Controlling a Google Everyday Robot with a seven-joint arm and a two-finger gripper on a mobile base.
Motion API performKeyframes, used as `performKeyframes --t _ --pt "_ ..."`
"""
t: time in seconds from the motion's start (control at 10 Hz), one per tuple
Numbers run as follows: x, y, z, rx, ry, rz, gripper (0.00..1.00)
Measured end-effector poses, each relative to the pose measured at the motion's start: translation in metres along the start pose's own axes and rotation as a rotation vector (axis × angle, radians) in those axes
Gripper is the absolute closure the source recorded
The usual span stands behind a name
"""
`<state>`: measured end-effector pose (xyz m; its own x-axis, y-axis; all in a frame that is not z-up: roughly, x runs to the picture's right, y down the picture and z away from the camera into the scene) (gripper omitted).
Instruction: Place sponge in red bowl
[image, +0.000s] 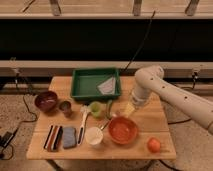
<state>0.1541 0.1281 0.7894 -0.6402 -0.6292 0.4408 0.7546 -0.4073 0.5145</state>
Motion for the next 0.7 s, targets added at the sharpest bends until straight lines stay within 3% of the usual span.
performKeyframes --t 0.3,0.5,0.7 --pt "0.017 -0.026 -0.04 -0.045 0.042 -0.007 0.32" --pt "0.039 -0.049 -0.083 -0.069 0.077 -0.02 0.32" --pt "0.064 -0.067 -0.106 -0.084 0.1 -0.036 0.32"
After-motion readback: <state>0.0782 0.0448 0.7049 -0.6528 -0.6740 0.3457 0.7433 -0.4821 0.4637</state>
